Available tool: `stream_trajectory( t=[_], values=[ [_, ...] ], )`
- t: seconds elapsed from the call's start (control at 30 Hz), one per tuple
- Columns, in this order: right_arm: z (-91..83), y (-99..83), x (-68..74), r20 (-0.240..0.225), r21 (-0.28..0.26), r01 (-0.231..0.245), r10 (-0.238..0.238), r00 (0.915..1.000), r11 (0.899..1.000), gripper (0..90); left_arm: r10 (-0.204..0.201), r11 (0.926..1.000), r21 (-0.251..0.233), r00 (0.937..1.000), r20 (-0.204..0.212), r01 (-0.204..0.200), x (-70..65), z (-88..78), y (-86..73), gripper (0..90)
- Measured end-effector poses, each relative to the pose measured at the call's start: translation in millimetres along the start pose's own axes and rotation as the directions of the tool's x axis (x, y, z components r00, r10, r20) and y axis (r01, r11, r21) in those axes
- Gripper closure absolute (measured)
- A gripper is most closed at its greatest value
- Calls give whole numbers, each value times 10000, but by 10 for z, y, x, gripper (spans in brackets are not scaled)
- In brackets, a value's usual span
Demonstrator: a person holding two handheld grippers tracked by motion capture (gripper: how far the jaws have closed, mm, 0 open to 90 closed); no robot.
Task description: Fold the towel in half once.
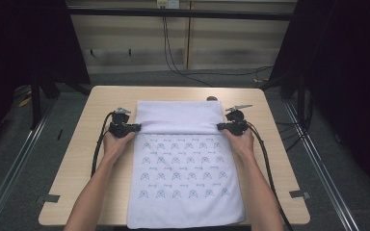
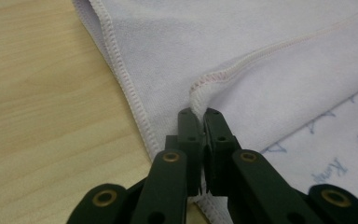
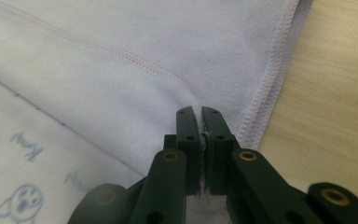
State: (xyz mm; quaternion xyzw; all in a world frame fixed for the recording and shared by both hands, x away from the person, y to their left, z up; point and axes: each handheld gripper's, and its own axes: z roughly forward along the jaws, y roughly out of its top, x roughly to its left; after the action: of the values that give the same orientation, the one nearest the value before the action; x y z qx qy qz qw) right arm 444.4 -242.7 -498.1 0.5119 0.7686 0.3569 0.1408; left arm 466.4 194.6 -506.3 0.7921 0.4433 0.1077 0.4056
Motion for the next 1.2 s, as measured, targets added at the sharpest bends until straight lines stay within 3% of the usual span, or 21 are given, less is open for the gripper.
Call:
stream_trajectory(
  t=[0.07, 0.13, 0.2, 0.27, 0.3, 0.33, 0.37, 0.43, 0.5, 0.57, 0.67, 0.8, 0.83, 0.87, 0.9, 1.0, 1.07, 1.1, 1.13, 1.17, 1.2],
  values=[
    [-116, 19, -31, -365, -547, -164, 144, 9992, 9984, 871, -160, 9993, -330, 9992, 376, 173, -12, -63, -4, 873],
    [-244, 68, -53, -613, -900, -160, 105, 9981, 9958, 871, -65, 9980, -613, 9964, 841, 117, -37, -183, 36, 873],
    [-379, 135, -62, -728, -1231, -40, -50, 9973, 9924, 871, 279, 9962, -843, 9966, 780, -213, -99, -353, 126, 872],
    [-527, 205, -47, -705, -1579, 112, -225, 9973, 9874, 871, 492, 9912, -1274, 9939, 992, -363, -154, -561, 215, 872],
    [-602, 233, -31, -705, -1694, 235, -359, 9969, 9853, 871, 492, 9912, -1274, 9939, 992, -363, -154, -561, 215, 872],
    [-678, 252, -7, -537, -1816, 468, -574, 9969, 9823, 871, 741, 9854, -1624, 9879, 1360, -515, -213, -772, 277, 872],
    [-755, 259, 15, -535, -2049, 504, -626, 9966, 9775, 871, 851, 9825, -1766, 9865, 1402, -597, -252, -869, 292, 872],
    [-892, 253, 58, -777, -2417, 490, -697, 9945, 9691, 871, 853, 9767, -2092, 9817, 1700, -486, -325, -1035, 278, 871],
    [-1016, 237, 116, -861, -2505, 713, -956, 9917, 9655, 872, 956, 9707, -2343, 9802, 1734, -532, -407, -1176, 214, 872],
    [-1152, 197, 177, -922, -2667, 768, -1048, 9902, 9607, 872, 1115, 9718, -2250, 9777, 1782, -699, -488, -1256, 143, 872],
    [-1318, 118, 273, -887, -2473, 1205, -1463, 9853, 9614, 873, 1461, 9692, -2243, 9705, 1916, -1016, -604, -1384, 76, 872],
    [-1596, 35, 344, -1157, -2728, 1229, -1593, 9804, 9542, 873, 1813, 9523, -2828, 9579, 2225, -1145, -724, -1680, 109, 872],
    [-1678, 28, 362, -1286, -2894, 1131, -1557, 9794, 9505, 873, 1813, 9523, -2828, 9579, 2225, -1145, -724, -1680, 109, 872],
    [-1759, 29, 387, -1360, -2975, 1147, -1610, 9775, 9478, 873, 2178, 9407, -3064, 9517, 2163, -1456, -795, -1841, 158, 872],
    [-1841, 29, 418, -1364, -3109, 1279, -1774, 9746, 9418, 873, 2252, 9374, -3129, 9512, 2111, -1525, -838, -1913, 173, 872],
    [-2065, -8, 545, -1381, -3329, 1516, -2072, 9685, 9307, 873, 2688, 9318, -3034, 9404, 2084, -1991, -965, -2049, 123, 872],
    [-2116, -110, 600, -1502, -3173, 1625, -2187, 9642, 9343, 872, 2793, 9396, -2652, 9324, 2294, -2162, -1019, -2003, -24, 870],
    [-2100, -192, 617, -1643, -3038, 1629, -2201, 9615, 9387, 872, 3012, 9405, -2289, 9281, 2188, -2513, -1048, -1950, -123, 866],
    [-2079, -297, 634, -1734, -2905, 1619, -2183, 9604, 9431, 872, 2940, 9474, -1975, 9288, 2256, -2519, -1060, -1891, -238, 866],
    [-2043, -415, 644, -2016, -2830, 1412, -2028, 9582, 9487, 872, 2731, 9562, -1786, 9265, 2591, -2319, -1055, -1838, -356, 866],
    [-1996, -536, 657, -2225, -2627, 1304, -1915, 9559, 9560, 872, 2731, 9562, -1786, 9265, 2591, -2319, -1055, -1838, -356, 867]
  ],
)
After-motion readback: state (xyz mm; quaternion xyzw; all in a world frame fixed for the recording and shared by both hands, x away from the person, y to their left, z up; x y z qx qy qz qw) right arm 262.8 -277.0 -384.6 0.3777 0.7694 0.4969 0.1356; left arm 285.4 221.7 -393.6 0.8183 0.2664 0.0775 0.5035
